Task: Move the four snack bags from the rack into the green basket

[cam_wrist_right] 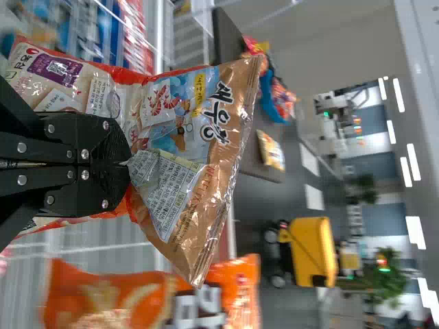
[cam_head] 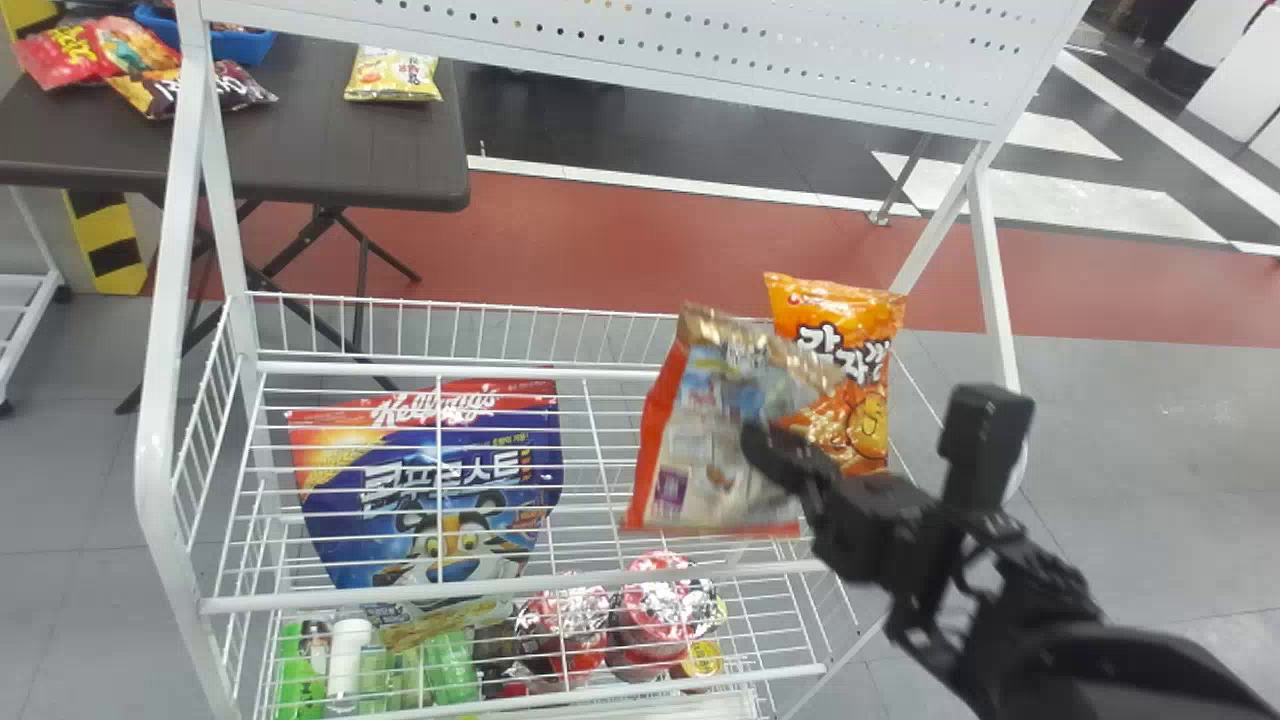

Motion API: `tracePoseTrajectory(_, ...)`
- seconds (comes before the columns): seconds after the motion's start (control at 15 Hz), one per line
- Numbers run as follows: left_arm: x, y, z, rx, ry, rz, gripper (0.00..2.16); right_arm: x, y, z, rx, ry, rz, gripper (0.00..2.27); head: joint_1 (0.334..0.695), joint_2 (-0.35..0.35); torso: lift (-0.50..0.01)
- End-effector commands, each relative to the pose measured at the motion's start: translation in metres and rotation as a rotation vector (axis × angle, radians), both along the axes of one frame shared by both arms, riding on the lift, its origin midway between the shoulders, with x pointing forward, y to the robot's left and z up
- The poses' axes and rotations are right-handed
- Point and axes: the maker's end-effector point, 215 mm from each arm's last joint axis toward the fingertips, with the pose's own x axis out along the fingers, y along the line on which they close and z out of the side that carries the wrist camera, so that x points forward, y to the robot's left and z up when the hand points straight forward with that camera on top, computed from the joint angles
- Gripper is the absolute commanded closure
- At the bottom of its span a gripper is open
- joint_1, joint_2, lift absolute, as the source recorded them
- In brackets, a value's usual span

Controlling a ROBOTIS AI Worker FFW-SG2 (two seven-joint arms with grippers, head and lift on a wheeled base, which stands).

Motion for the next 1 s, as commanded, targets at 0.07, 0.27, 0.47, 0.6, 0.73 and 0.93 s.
tracePoseTrajectory(0.07,0.000,-0.001,0.001,-0.002,-0.001,-0.001,2.13,-0.092,0.024,-0.038,0.083,0.181,0.044,2.22,0.695,-0.350,0.000)
tracePoseTrajectory(0.27,-0.008,-0.002,-0.003,0.002,0.010,0.002,2.13,-0.155,0.054,-0.093,0.164,0.425,0.097,2.22,0.695,-0.350,0.000)
tracePoseTrajectory(0.47,-0.009,-0.005,-0.002,0.000,0.007,0.000,2.13,-0.204,0.077,-0.149,0.246,0.602,0.130,2.22,0.695,-0.350,0.000)
tracePoseTrajectory(0.6,-0.010,-0.005,-0.002,-0.001,0.007,0.000,2.13,-0.227,0.096,-0.183,0.279,0.690,0.162,2.22,0.695,-0.350,0.000)
tracePoseTrajectory(0.73,-0.012,-0.006,-0.002,-0.002,0.009,-0.002,2.13,-0.241,0.124,-0.203,0.315,0.748,0.210,2.22,0.695,-0.350,0.000)
tracePoseTrajectory(0.93,-0.017,-0.006,0.000,-0.002,0.006,-0.005,2.13,-0.237,0.155,-0.212,0.336,0.770,0.262,2.22,0.695,-0.350,0.000)
